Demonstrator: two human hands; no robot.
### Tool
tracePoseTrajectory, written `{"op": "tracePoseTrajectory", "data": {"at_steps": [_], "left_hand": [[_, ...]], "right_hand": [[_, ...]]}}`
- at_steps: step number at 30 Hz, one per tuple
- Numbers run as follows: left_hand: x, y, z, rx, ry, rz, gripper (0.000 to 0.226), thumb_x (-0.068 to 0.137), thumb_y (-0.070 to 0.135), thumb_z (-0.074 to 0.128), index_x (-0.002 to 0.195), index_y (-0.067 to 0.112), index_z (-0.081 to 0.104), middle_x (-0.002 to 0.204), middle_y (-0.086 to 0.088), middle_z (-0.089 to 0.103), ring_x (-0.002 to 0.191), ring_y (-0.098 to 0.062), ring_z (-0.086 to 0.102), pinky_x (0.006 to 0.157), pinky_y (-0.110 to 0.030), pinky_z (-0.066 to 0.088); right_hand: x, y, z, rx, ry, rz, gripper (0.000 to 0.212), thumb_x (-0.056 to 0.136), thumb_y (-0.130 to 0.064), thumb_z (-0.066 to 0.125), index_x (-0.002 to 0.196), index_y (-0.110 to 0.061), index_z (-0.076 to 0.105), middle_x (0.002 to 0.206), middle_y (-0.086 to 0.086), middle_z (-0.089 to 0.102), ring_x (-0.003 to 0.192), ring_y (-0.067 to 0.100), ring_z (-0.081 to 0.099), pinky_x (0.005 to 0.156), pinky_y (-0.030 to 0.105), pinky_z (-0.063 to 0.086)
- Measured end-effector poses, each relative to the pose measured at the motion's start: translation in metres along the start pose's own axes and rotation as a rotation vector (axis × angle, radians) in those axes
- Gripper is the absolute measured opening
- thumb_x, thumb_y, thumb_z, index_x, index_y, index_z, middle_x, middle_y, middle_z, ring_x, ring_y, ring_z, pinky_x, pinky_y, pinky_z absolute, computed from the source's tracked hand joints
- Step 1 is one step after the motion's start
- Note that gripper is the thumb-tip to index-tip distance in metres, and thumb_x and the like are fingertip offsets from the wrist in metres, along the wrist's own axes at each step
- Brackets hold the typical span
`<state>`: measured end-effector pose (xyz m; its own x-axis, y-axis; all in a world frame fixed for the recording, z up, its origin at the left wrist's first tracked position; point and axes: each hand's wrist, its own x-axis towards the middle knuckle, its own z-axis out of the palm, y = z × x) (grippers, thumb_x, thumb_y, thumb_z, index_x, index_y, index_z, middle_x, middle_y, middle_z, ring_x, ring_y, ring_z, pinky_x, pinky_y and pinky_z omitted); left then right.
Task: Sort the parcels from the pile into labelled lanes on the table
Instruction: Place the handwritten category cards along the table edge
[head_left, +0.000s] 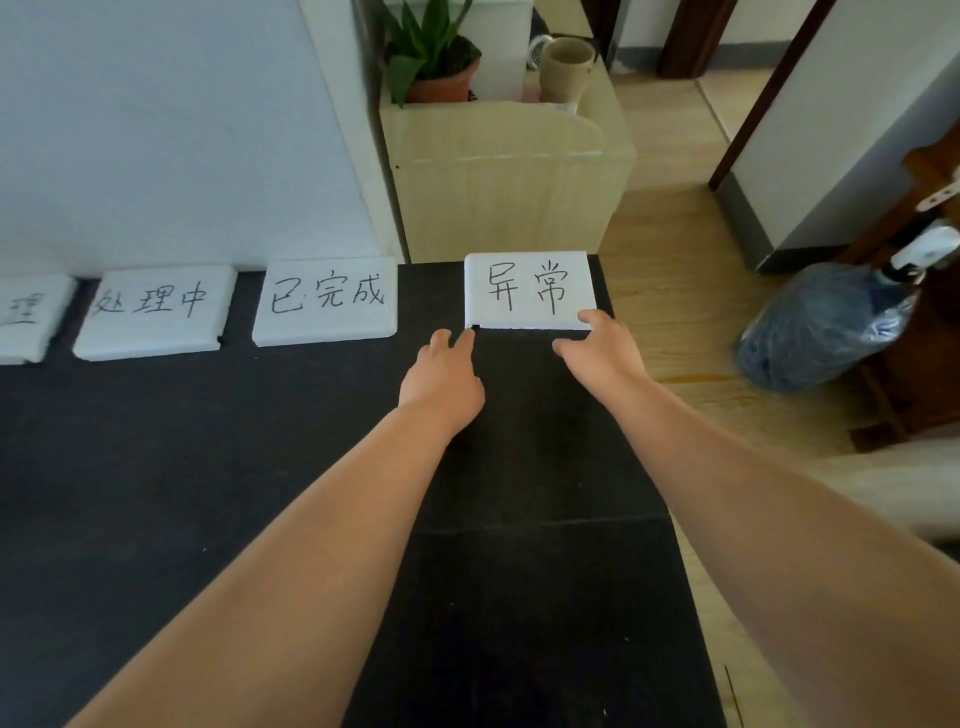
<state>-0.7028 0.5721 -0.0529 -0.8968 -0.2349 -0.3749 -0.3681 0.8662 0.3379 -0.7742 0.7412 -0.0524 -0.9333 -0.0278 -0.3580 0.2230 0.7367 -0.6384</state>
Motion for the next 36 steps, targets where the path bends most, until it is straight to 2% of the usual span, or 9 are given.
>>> {"op": "tracePoseTrajectory", "data": {"at_steps": [2, 6, 10, 12, 18, 24, 28, 31, 36], "left_hand": [[-0.020, -0.003, -0.002, 0.025, 0.007, 0.010, 0.069, 0.099, 0.018, 0.052, 0.157, 0.023, 0.016, 0.162, -0.005, 0.016, 0.144, -0.028, 0.030, 0.105, -0.041, 0.044], [-0.061, -0.008, -0.005, 0.063, 0.040, 0.013, 0.067, 0.100, 0.019, 0.051, 0.157, 0.021, 0.017, 0.160, -0.007, 0.023, 0.142, -0.030, 0.032, 0.108, -0.043, 0.042], [-0.100, -0.018, -0.002, 0.071, 0.069, -0.008, 0.066, 0.100, 0.019, 0.050, 0.157, 0.021, 0.017, 0.160, -0.008, 0.024, 0.143, -0.029, 0.032, 0.111, -0.042, 0.038], [-0.117, -0.025, 0.000, 0.073, 0.087, -0.020, 0.065, 0.101, 0.019, 0.049, 0.157, 0.020, 0.017, 0.160, -0.008, 0.025, 0.143, -0.029, 0.031, 0.111, -0.041, 0.037], [-0.171, -0.055, 0.004, 0.066, 0.107, -0.064, 0.069, 0.099, 0.018, 0.053, 0.158, 0.021, 0.016, 0.160, -0.007, 0.026, 0.143, -0.029, 0.032, 0.113, -0.042, 0.036], [-0.229, -0.095, 0.004, 0.083, 0.161, -0.068, 0.068, 0.100, 0.020, 0.051, 0.157, 0.020, 0.016, 0.158, -0.007, 0.028, 0.142, -0.028, 0.032, 0.114, -0.041, 0.033], [-0.287, -0.148, -0.003, 0.068, 0.204, -0.095, 0.066, 0.100, 0.022, 0.051, 0.157, 0.019, 0.016, 0.158, -0.007, 0.029, 0.142, -0.027, 0.032, 0.114, -0.040, 0.032], [-0.337, -0.199, -0.006, 0.065, 0.221, -0.141, 0.065, 0.101, 0.021, 0.048, 0.157, 0.018, 0.016, 0.158, -0.006, 0.028, 0.142, -0.027, 0.032, 0.114, -0.040, 0.031], [-0.414, -0.293, -0.009, 0.007, 0.246, -0.276, 0.064, 0.101, 0.020, 0.046, 0.157, 0.018, 0.016, 0.158, -0.006, 0.027, 0.143, -0.028, 0.030, 0.114, -0.040, 0.031]], "right_hand": [[-0.023, -0.005, -0.001, -0.026, -0.008, -0.049, 0.059, 0.095, -0.026, 0.061, 0.149, -0.019, 0.039, 0.143, 0.006, 0.044, 0.107, 0.020, 0.052, 0.066, 0.023, 0.038], [-0.068, -0.012, 0.001, -0.048, -0.029, -0.119, 0.056, 0.096, -0.027, 0.062, 0.147, -0.020, 0.041, 0.146, 0.004, 0.044, 0.109, 0.018, 0.053, 0.059, 0.015, 0.032], [-0.104, -0.018, 0.013, -0.067, -0.033, -0.173, 0.059, 0.095, -0.029, 0.064, 0.148, -0.023, 0.040, 0.151, 0.003, 0.041, 0.130, 0.022, 0.050, 0.084, 0.026, 0.043], [-0.119, -0.020, 0.020, -0.086, -0.051, -0.196, 0.060, 0.095, -0.029, 0.065, 0.149, -0.024, 0.039, 0.152, 0.003, 0.040, 0.132, 0.023, 0.048, 0.089, 0.029, 0.044], [-0.169, -0.020, 0.037, -0.124, -0.155, -0.219, 0.062, 0.095, -0.021, 0.061, 0.151, -0.026, 0.036, 0.152, 0.003, 0.039, 0.127, 0.023, 0.051, 0.073, 0.025, 0.039], [-0.231, -0.030, 0.062, -0.177, -0.188, -0.244, 0.062, 0.095, -0.026, 0.062, 0.151, -0.025, 0.036, 0.152, 0.005, 0.039, 0.121, 0.023, 0.055, 0.073, 0.026, 0.042], [-0.290, -0.050, 0.096, -0.197, -0.202, -0.284, 0.062, 0.096, -0.025, 0.062, 0.152, -0.024, 0.035, 0.152, 0.005, 0.038, 0.115, 0.021, 0.055, 0.065, 0.024, 0.038], [-0.341, -0.071, 0.134, -0.211, -0.233, -0.324, 0.062, 0.096, -0.025, 0.062, 0.152, -0.024, 0.035, 0.153, 0.004, 0.038, 0.120, 0.022, 0.055, 0.067, 0.024, 0.038], [-0.428, -0.110, 0.209, -0.199, -0.332, -0.410, 0.061, 0.096, -0.028, 0.062, 0.151, -0.025, 0.036, 0.148, 0.004, 0.041, 0.121, 0.022, 0.053, 0.079, 0.029, 0.040]]}}
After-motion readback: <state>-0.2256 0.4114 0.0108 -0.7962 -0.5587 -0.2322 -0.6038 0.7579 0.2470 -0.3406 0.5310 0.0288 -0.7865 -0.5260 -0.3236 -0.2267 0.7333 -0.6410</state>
